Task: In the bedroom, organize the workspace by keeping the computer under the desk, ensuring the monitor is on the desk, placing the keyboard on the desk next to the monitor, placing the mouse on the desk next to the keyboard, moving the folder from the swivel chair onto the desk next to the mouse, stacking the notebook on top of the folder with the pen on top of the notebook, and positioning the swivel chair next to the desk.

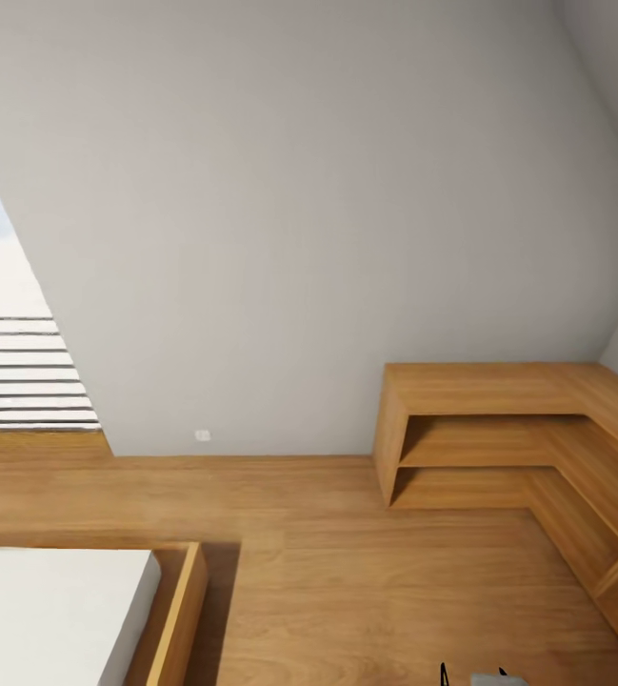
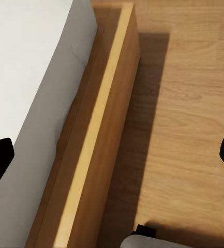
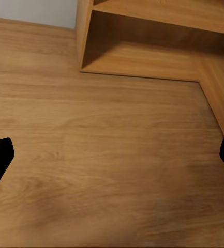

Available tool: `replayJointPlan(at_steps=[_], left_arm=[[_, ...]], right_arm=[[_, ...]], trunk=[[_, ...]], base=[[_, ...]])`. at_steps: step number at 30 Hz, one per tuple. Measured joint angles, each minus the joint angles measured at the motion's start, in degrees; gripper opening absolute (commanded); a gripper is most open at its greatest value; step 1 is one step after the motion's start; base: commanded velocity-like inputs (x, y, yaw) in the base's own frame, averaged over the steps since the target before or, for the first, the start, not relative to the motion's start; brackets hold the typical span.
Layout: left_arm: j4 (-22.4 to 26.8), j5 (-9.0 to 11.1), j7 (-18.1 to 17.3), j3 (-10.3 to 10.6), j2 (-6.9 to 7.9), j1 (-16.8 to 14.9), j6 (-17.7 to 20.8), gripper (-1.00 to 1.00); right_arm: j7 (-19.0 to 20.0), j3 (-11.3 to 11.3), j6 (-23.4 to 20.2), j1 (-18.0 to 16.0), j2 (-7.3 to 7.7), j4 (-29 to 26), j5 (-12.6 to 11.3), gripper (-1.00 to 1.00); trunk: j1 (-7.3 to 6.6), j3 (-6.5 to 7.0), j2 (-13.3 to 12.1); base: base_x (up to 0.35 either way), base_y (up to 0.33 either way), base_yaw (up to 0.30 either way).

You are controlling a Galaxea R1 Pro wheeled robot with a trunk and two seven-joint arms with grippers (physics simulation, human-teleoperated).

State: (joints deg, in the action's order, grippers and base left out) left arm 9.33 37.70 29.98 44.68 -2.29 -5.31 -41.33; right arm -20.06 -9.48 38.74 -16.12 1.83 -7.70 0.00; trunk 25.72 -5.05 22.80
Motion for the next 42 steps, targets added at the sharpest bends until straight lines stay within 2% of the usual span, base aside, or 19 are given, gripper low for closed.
replayJointPlan(at_steps=[42], left_arm=[[-0.02, 0.1, -0.09, 0.08, 0.04, 0.0, 0.17, 1.0]], right_arm=[[0.0, -0.06, -0.16, 0.0, 0.0, 0.2, 0.02, 1.0]], trunk=[[0.0, 0.0, 0.0]], base=[[0.327, 0.0, 0.0]])
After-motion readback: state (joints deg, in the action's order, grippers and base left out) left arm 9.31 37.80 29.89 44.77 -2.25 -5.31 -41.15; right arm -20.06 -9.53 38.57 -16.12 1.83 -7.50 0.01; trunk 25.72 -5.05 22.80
